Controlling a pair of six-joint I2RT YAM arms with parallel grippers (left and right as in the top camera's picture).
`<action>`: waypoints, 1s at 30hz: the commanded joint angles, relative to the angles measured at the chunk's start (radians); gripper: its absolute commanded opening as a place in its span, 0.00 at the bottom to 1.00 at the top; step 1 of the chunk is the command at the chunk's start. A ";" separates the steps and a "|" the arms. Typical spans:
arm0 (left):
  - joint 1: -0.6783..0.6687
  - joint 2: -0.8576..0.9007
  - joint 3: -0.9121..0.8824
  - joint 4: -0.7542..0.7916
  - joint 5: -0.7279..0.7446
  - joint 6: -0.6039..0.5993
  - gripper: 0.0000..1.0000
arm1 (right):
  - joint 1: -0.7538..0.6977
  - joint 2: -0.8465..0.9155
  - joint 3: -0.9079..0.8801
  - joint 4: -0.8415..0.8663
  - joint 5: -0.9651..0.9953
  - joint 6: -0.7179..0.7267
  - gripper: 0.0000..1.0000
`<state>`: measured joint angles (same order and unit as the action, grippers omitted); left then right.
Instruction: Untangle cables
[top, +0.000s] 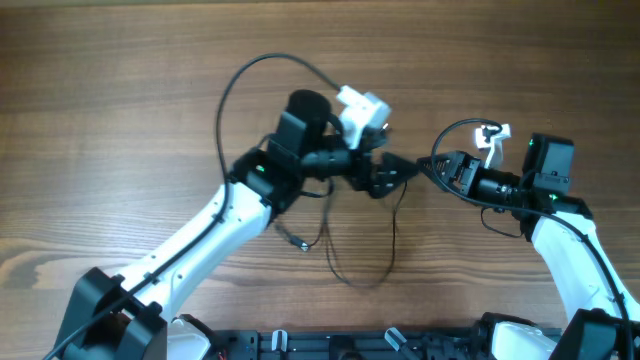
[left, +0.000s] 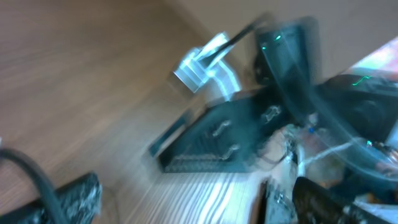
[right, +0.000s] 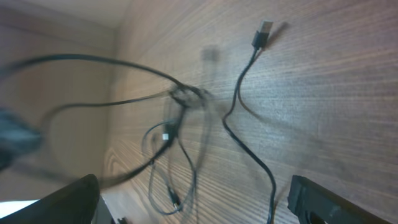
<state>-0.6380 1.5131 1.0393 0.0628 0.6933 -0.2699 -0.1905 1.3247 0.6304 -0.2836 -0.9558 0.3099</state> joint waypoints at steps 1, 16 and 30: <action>0.014 -0.021 0.014 0.088 -0.131 -0.209 1.00 | 0.004 0.013 0.003 -0.018 0.033 0.013 1.00; 0.321 -0.021 0.014 -0.620 -0.248 -0.364 1.00 | 0.004 0.013 0.003 -0.093 0.203 -0.190 0.64; 0.097 0.109 0.014 -0.388 -0.437 -0.577 1.00 | 0.031 0.150 -0.023 0.005 0.335 -0.311 0.55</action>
<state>-0.5388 1.6104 1.0492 -0.3386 0.2749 -0.8143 -0.1875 1.4120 0.6220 -0.3016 -0.6010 0.0204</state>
